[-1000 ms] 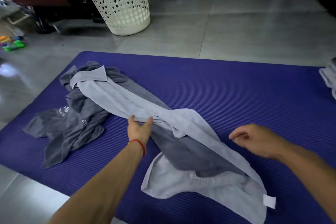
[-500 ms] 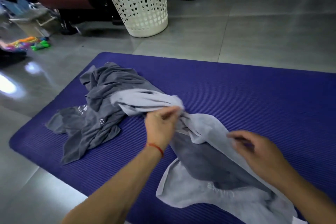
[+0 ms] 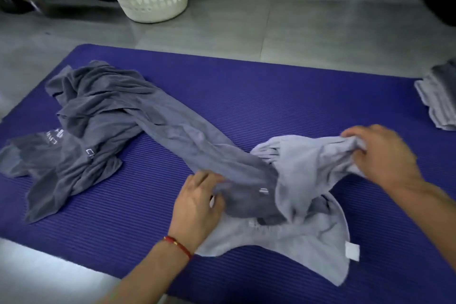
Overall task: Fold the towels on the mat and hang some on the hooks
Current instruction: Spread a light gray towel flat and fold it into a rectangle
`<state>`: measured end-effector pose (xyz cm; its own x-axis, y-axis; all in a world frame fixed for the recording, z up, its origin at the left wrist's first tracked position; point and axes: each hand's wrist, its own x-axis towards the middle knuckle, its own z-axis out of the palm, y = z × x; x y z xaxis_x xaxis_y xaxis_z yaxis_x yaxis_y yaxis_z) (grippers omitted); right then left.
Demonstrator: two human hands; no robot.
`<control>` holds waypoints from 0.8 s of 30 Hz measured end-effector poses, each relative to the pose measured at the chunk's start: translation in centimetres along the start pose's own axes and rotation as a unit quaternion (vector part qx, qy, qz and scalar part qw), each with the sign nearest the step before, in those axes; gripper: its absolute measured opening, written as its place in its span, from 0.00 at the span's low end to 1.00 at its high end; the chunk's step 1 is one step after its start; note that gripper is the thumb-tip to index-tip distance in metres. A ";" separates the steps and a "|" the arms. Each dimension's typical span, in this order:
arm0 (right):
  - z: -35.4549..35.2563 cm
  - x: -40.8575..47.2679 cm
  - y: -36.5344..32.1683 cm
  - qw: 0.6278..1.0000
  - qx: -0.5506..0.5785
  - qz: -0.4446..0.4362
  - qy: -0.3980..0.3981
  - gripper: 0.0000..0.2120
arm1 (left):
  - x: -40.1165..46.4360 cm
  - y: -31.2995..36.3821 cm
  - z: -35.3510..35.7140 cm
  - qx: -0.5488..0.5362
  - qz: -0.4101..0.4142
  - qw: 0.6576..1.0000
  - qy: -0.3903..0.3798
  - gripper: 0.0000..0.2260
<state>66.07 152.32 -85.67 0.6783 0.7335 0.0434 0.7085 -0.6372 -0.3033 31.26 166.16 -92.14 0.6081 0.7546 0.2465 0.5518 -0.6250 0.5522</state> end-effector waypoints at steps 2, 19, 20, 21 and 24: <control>-0.6 -0.6 3.8 0.992 -0.098 0.042 0.070 0.21 | 1.5 -0.9 1.6 0.022 0.016 0.997 -0.071 0.17; 1.7 -4.5 5.6 0.980 -0.116 0.031 -0.157 0.14 | 15.3 -3.9 -2.0 0.350 0.240 0.902 -0.081 0.14; 1.8 -4.0 5.1 0.979 -0.132 0.015 -0.155 0.15 | 16.9 -6.2 -4.6 0.389 0.170 0.904 -0.052 0.13; 2.0 -3.6 4.5 0.978 -0.136 -0.003 -0.159 0.17 | 18.2 -8.0 -7.0 0.418 0.073 0.904 -0.041 0.13; 3.4 -2.3 2.5 0.972 -0.061 -0.028 -0.224 0.31 | 19.2 -9.5 -9.9 0.450 -0.104 0.886 -0.045 0.25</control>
<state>65.61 149.83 -89.81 0.5049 0.7797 -0.3704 0.7779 -0.5969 -0.1961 32.04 188.61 -84.81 0.4598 0.8789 0.1272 0.8644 -0.4101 -0.2910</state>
